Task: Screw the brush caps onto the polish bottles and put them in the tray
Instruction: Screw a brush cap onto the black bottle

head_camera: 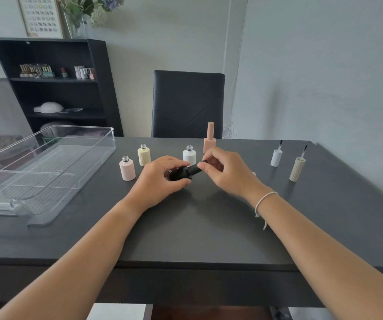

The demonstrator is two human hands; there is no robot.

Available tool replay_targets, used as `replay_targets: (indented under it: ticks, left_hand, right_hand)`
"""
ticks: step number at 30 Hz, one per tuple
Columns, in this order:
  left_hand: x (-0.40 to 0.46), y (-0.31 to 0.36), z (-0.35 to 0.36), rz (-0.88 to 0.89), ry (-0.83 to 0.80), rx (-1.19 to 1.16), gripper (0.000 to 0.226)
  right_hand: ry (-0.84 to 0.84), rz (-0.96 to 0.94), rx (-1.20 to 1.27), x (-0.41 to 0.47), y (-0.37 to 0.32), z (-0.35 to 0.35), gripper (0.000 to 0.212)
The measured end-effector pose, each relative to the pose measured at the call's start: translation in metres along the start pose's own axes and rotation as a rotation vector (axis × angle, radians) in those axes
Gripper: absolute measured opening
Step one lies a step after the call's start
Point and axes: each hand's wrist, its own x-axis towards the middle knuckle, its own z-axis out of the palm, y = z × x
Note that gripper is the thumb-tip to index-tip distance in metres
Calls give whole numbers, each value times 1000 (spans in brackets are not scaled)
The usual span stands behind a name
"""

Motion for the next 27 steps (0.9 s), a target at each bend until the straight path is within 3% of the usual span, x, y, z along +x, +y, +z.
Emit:
replay_targets:
  ticks: [3,6,10,13,16,20,24,27]
  left_hand:
    - [1,0,0,-4,-1,-2,41]
    - [1,1,0,-3,0,-4,41]
    - [0,1,0,-3,-4,-8,40]
    - [0,1,0,-1,-6,0,41]
    - [0,1,0,-2,-1,-5,41]
    - [0,0,0,6,5,-8,39]
    - [0,0,1,10,1,-7,40]
    - [0,0,0,1,5,-18,40]
  right_hand:
    - [12,45,-26,1,2,-1,33]
    - [-20,4,10,-1,2,-1,13]
    - [-30,3,-27,-1,1,0,11]
    - [-15,54,-25,0,2,-1,29]
    - [-29,16,21,-2,1,-2,12]
    - [-37,-6,-11,-2,0,-1,10]
    - [-19,40,-47,0,0,-1,33]
    - [-27,7,6,-2,-1,-2,14]
